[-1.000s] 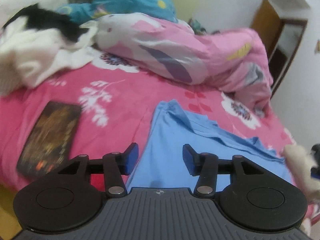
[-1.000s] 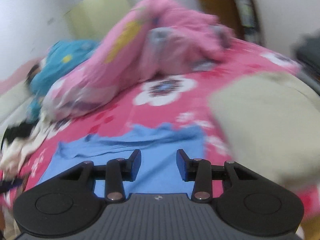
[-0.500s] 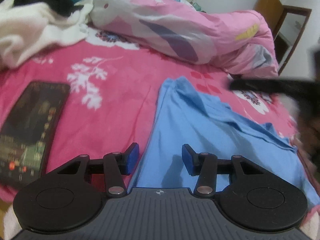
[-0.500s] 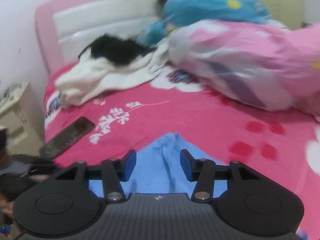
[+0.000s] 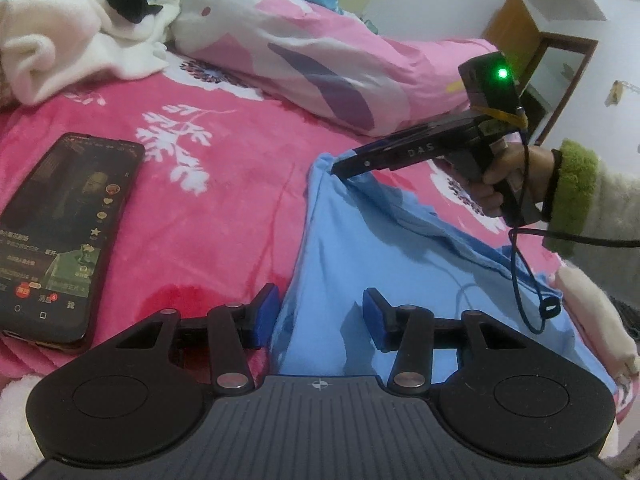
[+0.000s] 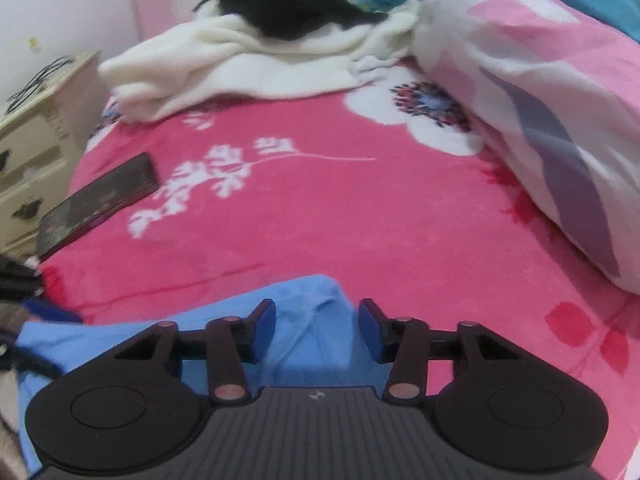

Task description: Fold clothes

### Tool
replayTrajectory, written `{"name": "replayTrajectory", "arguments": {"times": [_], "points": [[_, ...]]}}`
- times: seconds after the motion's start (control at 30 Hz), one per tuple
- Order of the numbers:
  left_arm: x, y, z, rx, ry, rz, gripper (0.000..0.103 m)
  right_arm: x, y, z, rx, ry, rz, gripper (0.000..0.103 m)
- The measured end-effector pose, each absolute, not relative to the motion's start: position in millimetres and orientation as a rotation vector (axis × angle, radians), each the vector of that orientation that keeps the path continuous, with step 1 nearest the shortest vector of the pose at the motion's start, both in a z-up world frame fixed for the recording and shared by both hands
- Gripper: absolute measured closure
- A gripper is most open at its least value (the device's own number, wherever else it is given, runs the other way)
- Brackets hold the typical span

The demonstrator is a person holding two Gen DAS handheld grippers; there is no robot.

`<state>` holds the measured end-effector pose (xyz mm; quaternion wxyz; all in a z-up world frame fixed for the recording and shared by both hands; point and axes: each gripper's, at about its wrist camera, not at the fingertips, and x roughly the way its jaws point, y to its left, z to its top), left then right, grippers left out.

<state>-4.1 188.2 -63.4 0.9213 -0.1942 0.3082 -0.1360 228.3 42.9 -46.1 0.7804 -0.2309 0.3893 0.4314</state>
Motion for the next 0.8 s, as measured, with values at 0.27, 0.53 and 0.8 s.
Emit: {"name": "replayTrajectory", "arguments": {"times": [0.27, 0.53, 0.8], "points": [[-7.0, 185.4, -63.4, -0.368, 0.618, -0.275, 0.058, 197.4, 48.7, -35.2, -0.658, 0.735, 0.925, 0.098], [-9.1, 185.2, -62.9, -0.353, 0.617, -0.251, 0.065, 190.0, 50.8, -16.7, -0.679, 0.588, 0.860, 0.102], [-8.7, 189.1, -65.7, -0.363, 0.629, -0.240, 0.070, 201.4, 62.0, -32.7, -0.697, 0.597, 0.858, 0.102]]}}
